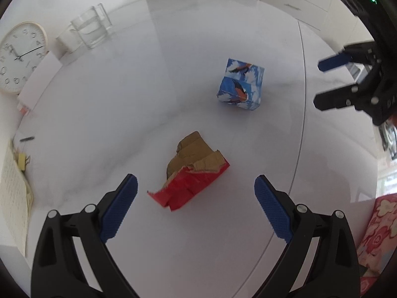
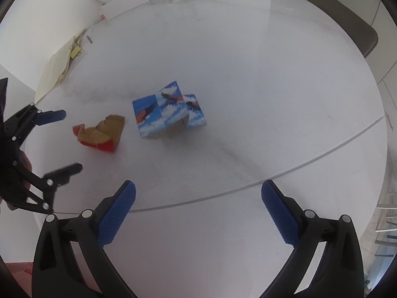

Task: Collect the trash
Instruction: 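Grasp the red-brown wrapper with the left tool while right grasps the blue tissue box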

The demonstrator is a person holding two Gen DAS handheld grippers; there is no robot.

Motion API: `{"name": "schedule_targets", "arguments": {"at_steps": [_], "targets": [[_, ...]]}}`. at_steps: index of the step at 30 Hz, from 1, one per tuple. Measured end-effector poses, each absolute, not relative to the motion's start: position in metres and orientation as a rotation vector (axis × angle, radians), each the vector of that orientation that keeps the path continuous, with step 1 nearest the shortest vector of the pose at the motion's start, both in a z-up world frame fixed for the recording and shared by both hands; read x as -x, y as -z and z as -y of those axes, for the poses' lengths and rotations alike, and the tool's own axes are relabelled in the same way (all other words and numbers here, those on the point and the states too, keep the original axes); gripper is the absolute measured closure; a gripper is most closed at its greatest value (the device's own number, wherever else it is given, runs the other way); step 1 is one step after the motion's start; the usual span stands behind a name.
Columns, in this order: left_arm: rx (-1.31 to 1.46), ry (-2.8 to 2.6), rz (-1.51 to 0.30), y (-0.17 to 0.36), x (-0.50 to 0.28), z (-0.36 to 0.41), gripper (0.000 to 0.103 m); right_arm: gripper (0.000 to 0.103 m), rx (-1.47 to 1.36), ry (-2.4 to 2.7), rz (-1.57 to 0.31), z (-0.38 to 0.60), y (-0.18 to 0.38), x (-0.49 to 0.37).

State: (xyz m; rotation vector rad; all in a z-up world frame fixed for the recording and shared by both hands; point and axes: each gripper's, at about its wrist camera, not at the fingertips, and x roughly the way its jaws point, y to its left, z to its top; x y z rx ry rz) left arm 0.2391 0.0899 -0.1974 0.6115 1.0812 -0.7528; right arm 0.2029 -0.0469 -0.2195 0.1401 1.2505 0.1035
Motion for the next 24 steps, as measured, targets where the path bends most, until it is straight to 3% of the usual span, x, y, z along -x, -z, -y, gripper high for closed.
{"name": "schedule_targets", "arguments": {"at_steps": [6,8,12,18,24], "targets": [[-0.592,0.773,-1.117,0.216,-0.257,-0.078,0.014,0.003,-0.114,-0.146,-1.271,0.039,0.231,-0.233],[-0.588,0.775,-1.137,0.223,-0.260,-0.075,0.025,0.003,-0.115,-0.152,-1.273,0.037,0.232,-0.238],[-0.569,0.768,-1.175,0.234,-0.264,-0.076,0.037,0.003,-0.119,-0.168,-1.280,0.035,0.235,-0.246],[-0.487,0.725,-1.207,0.236,-0.270,-0.084,0.041,0.003,-0.112,-0.184,-1.289,0.033,0.239,-0.249],[-0.323,0.606,-1.246,0.232,-0.280,-0.097,0.053,0.002,-0.202,-0.159,-1.286,0.031,0.236,-0.245]]}}
